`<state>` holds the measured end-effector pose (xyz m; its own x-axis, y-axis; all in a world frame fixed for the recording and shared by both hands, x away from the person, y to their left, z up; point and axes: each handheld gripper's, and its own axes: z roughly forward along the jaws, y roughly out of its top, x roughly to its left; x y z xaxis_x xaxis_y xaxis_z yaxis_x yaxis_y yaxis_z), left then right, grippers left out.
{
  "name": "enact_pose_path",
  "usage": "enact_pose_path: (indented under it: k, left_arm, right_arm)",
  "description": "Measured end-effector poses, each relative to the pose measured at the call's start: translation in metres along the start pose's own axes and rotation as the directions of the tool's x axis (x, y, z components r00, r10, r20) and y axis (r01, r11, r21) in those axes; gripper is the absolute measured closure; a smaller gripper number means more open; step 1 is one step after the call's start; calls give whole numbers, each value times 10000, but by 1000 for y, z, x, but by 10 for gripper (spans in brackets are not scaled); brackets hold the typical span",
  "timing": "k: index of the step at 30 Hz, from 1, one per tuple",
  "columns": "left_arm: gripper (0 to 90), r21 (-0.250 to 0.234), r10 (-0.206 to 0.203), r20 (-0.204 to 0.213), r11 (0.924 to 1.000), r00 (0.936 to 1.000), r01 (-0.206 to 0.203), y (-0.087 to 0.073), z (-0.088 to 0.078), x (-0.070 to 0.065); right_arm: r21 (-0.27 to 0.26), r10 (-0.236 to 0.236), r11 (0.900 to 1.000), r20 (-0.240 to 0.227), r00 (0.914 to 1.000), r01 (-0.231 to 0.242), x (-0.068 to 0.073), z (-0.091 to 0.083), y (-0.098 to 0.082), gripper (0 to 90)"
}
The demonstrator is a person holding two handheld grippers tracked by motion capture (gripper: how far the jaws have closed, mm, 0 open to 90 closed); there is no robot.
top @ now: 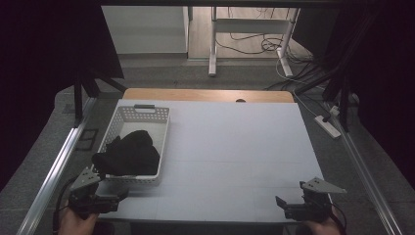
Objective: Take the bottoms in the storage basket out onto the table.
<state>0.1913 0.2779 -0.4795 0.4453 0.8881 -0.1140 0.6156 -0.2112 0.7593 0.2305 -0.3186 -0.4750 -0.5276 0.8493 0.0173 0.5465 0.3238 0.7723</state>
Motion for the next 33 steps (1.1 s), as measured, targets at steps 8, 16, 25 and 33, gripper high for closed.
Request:
enact_pose_path:
  k: [8, 16, 25, 33]
  left_arm:
    - [0, -126, -70, -157, 9999, 9999, 68, 8, -2, 4]
    - [0, 62, -98, -123, 9999, 9999, 99, 14, -2, 14]
    - [0, 237, -267, -221, 9993, 9994, 272, 18, 2, 26]
    - [0, 436, -145, -295, 9989, 9995, 158, 25, 10, 32]
  right_arm:
    - [46, -27, 10000, -34, 10000, 27, 0, 0, 0, 0]
    - [96, -31, 9999, -62, 10000, 32, 0, 1, 0, 0]
    - [152, -38, 9999, -85, 10000, 40, 0, 2, 1, 0]
    - [221, -71, 9997, -78, 9999, 73, 1, 2, 1, 0]
